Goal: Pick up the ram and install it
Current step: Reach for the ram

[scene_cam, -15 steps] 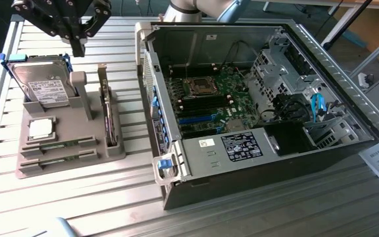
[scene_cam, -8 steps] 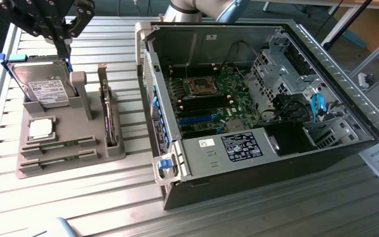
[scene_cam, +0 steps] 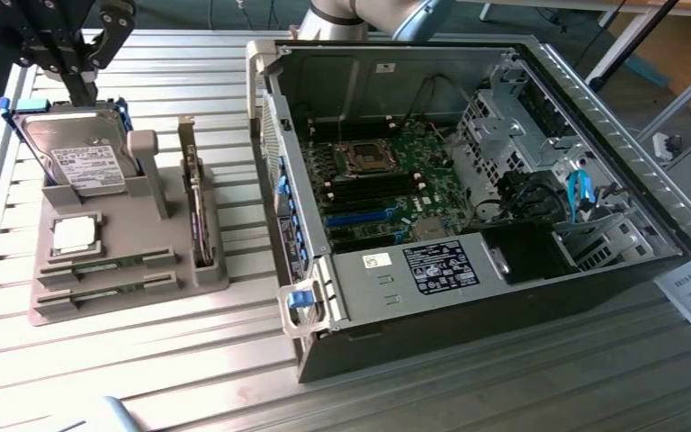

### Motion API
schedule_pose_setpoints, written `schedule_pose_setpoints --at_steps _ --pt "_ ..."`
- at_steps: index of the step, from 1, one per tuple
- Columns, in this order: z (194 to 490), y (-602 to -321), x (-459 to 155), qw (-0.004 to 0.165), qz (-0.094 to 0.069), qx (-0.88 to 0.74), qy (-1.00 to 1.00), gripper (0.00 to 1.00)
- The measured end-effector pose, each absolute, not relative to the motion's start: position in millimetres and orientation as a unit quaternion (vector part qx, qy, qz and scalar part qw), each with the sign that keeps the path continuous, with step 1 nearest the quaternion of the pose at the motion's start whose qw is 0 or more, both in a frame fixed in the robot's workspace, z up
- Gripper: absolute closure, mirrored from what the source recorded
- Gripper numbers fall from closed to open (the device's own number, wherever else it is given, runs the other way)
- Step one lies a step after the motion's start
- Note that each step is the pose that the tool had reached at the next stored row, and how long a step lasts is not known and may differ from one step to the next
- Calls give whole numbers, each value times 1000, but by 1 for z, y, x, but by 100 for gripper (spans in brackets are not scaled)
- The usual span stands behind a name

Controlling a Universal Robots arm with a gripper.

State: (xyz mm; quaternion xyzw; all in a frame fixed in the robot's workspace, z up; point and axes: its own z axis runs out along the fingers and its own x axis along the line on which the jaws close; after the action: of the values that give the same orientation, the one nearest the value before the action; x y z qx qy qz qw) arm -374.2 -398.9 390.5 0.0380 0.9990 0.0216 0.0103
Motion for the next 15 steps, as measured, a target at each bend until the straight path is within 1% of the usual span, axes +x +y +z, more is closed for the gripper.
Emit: schedule_pose_setpoints --at_steps 7,15 --pt "390 -399 -375 10 22 38 999 90" --pt "390 -418 -376 10 22 38 999 90"
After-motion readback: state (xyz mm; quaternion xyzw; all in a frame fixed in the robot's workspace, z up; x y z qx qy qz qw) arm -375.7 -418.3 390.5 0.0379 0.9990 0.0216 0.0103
